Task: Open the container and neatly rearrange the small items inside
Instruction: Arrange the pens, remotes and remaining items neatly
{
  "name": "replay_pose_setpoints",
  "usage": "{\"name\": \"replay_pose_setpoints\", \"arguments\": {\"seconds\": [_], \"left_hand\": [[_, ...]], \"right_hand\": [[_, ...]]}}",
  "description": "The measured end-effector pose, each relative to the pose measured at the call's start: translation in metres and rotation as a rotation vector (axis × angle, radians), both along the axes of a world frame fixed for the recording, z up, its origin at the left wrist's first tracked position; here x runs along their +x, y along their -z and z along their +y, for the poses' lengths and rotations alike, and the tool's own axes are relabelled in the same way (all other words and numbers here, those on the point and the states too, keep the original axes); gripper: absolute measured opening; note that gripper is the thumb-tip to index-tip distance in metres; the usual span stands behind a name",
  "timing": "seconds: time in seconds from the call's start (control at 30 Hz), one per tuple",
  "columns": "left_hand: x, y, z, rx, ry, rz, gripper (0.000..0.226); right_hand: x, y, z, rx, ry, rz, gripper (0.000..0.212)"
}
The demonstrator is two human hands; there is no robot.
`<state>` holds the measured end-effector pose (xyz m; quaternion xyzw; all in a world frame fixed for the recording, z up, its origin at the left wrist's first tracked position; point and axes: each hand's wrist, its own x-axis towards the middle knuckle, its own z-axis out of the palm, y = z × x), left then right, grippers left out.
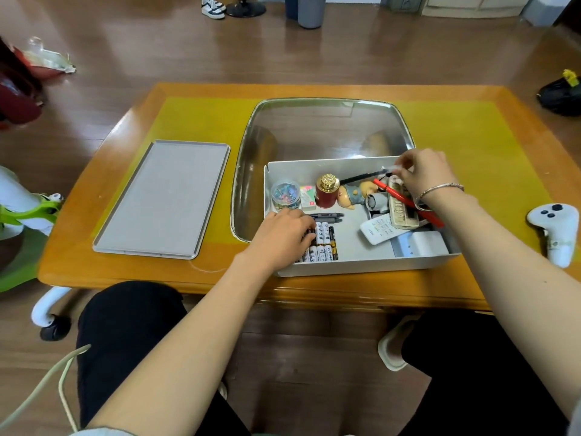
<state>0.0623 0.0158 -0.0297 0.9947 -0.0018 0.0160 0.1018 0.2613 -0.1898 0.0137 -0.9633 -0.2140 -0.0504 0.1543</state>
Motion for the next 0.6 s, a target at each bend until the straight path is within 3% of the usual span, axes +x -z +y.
{"name": "replay_pose_setpoints", "arguments": {"seconds": [0.17,0.27,0.37,0.43,0.6], "left_hand": [[-0.001,-0.001,-0.003,-0.007,-0.032,-0.008,0.034],[-0.002,-0.001,-0.009,-0.117,-0.106,-0.109,0.034],[-0.002,-0.006,-0.011,-0.263,-0.246,-0.304,0.050],[0.002,-0.009,-0.009,-0.239,-0.279,-0.333,0.055],[0.009,-0.008,-0.001,-0.035,-0.255,-0.223,0.028]], "right_hand": [[-0.011,-0.003,-0.005,0.577,0.070,0.127,0.016],[-0.027,-0.016,0.001,0.824,0.002,0.186,0.019],[-0.050,-0.025,0.013,0.838,-0.124,0.268,0.018],[-0.064,-0.027,0.022,0.806,-0.195,0.357,0.017],[-0.077,-0.017,0.037,0.720,-0.269,0.451,0.016]]}}
